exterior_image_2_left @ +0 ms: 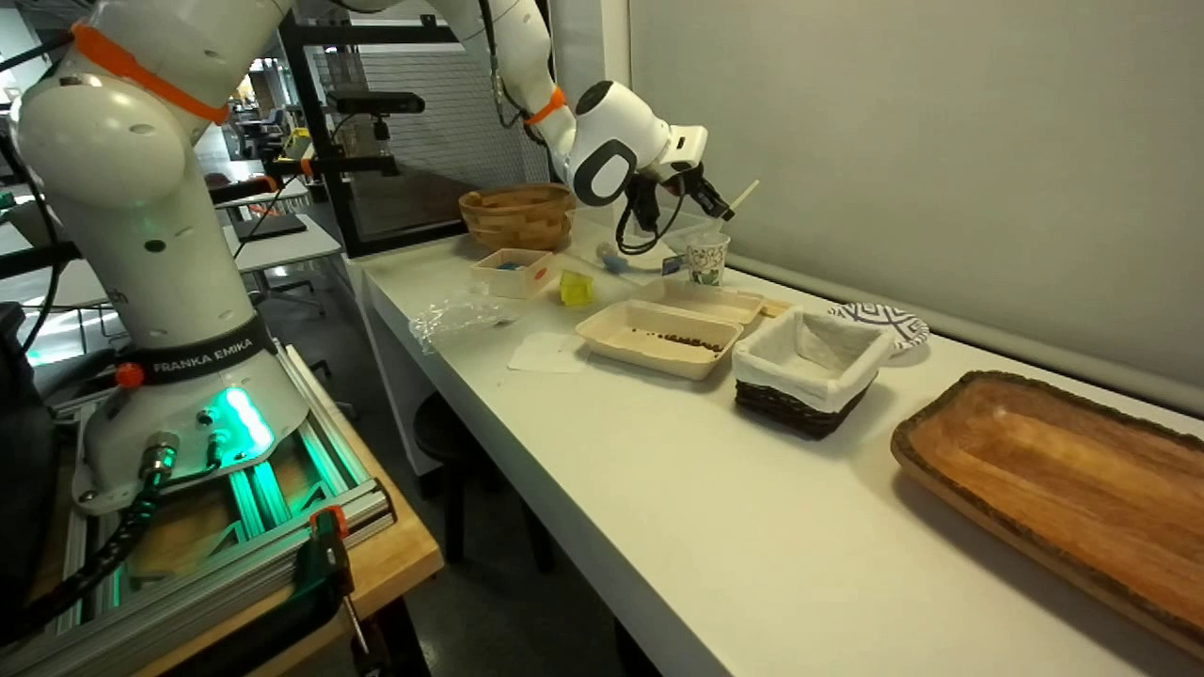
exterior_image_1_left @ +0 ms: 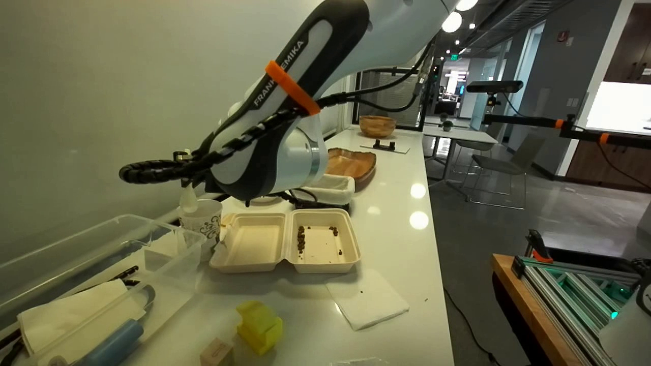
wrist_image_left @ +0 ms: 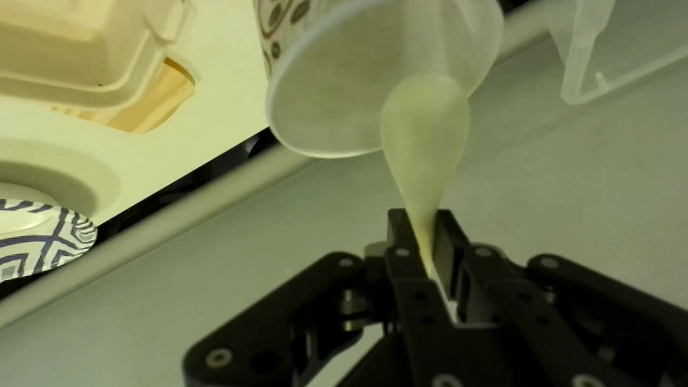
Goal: Put the spoon in the cup
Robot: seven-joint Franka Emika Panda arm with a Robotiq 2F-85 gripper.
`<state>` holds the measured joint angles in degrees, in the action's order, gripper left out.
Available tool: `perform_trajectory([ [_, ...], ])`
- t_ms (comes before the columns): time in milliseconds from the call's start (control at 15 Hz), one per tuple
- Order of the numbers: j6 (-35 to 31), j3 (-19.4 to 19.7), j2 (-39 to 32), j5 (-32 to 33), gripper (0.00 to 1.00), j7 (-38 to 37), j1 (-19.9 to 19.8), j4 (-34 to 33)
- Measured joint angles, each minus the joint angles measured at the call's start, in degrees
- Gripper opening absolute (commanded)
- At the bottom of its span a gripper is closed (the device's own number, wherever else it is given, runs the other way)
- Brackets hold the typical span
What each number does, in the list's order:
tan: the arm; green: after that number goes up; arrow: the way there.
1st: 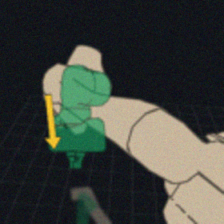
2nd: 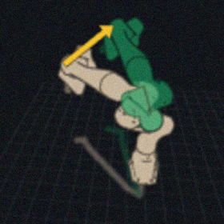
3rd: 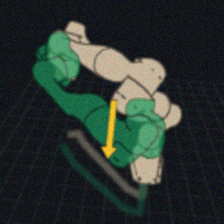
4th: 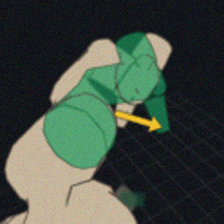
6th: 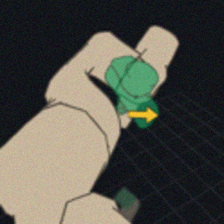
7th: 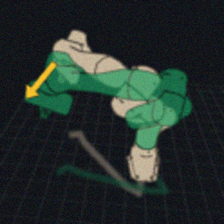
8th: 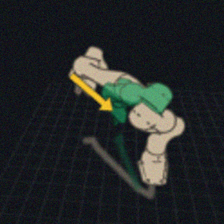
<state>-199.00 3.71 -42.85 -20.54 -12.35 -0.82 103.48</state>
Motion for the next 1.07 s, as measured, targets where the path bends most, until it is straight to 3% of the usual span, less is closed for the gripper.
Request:
perform_trajectory([
  [1067,4.6,5.0,-0.9,-0.5,0.04,0.0,4.8,0.1],
])
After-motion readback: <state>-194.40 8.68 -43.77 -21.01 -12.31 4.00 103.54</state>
